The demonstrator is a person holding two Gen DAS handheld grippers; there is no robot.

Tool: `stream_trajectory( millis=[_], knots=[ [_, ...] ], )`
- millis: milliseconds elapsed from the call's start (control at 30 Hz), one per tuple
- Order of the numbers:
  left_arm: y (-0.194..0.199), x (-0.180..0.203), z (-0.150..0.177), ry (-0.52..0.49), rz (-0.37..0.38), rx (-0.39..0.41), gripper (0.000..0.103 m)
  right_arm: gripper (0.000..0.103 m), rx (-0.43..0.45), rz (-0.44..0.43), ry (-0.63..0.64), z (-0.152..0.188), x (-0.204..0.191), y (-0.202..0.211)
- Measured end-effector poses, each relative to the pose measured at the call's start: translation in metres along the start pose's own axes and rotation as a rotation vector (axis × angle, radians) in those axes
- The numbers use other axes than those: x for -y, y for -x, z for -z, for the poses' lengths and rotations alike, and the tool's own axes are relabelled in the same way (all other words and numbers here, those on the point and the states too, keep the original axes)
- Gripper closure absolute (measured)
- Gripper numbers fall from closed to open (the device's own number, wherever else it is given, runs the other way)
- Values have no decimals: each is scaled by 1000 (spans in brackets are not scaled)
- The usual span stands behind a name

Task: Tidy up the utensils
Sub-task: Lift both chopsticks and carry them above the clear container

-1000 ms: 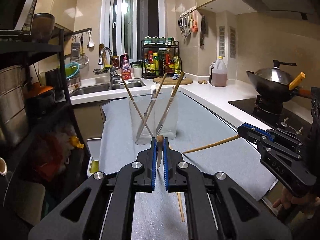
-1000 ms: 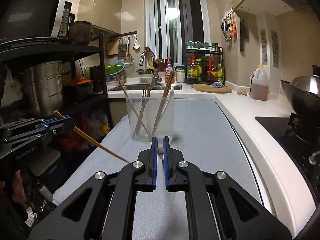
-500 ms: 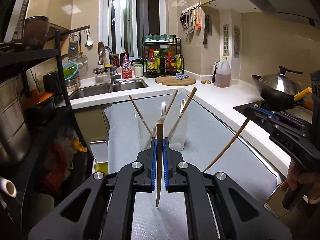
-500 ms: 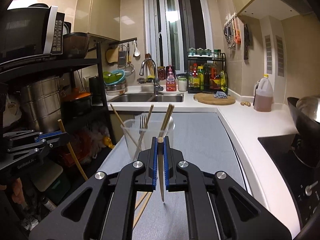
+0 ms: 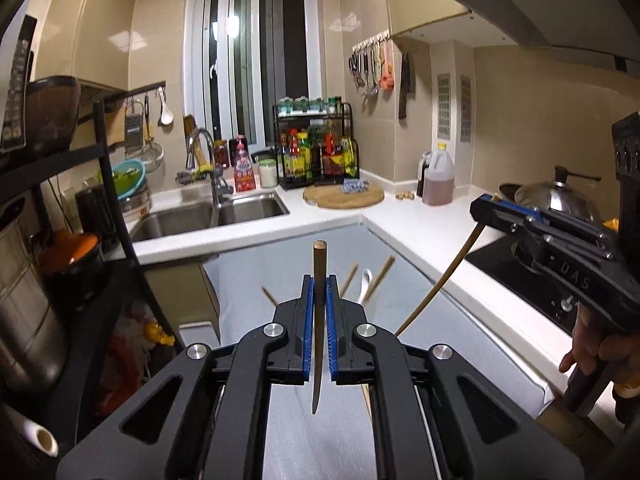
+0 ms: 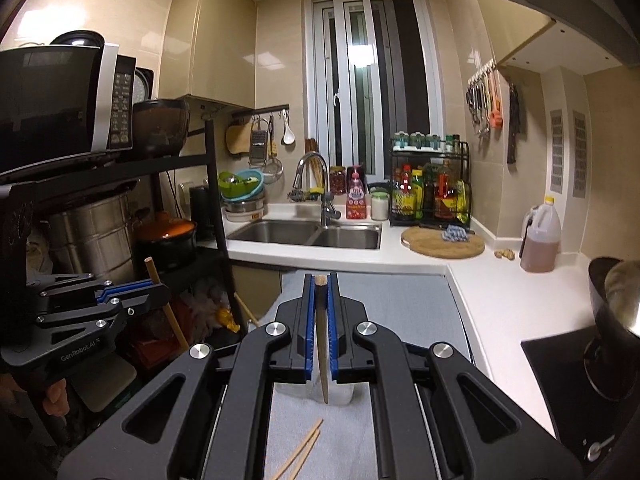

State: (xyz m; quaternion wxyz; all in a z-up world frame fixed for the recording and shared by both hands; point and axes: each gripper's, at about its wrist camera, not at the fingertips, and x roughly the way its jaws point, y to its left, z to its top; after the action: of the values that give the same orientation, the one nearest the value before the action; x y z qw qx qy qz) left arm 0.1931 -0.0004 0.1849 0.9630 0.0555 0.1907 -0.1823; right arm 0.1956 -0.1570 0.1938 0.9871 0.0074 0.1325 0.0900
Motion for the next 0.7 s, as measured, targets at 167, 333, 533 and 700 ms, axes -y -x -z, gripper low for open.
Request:
stream_trajectory(
  millis=[167,333,533,700],
  knots=[
    [-5,-3,-32,4,3,64,97,97,28,-7,7,-25,-3,-11],
    [-21,-4,-52,1,4,100,97,97,53,-9,16,-44,-5,-24],
    [-46,-4,-57,-5,-18,131,97,97,64,-1,22,-51,-3,-42],
    [-71,-9,-57,-2,-35,120,97,97,39,-2,18,-44,1,-66]
  ],
)
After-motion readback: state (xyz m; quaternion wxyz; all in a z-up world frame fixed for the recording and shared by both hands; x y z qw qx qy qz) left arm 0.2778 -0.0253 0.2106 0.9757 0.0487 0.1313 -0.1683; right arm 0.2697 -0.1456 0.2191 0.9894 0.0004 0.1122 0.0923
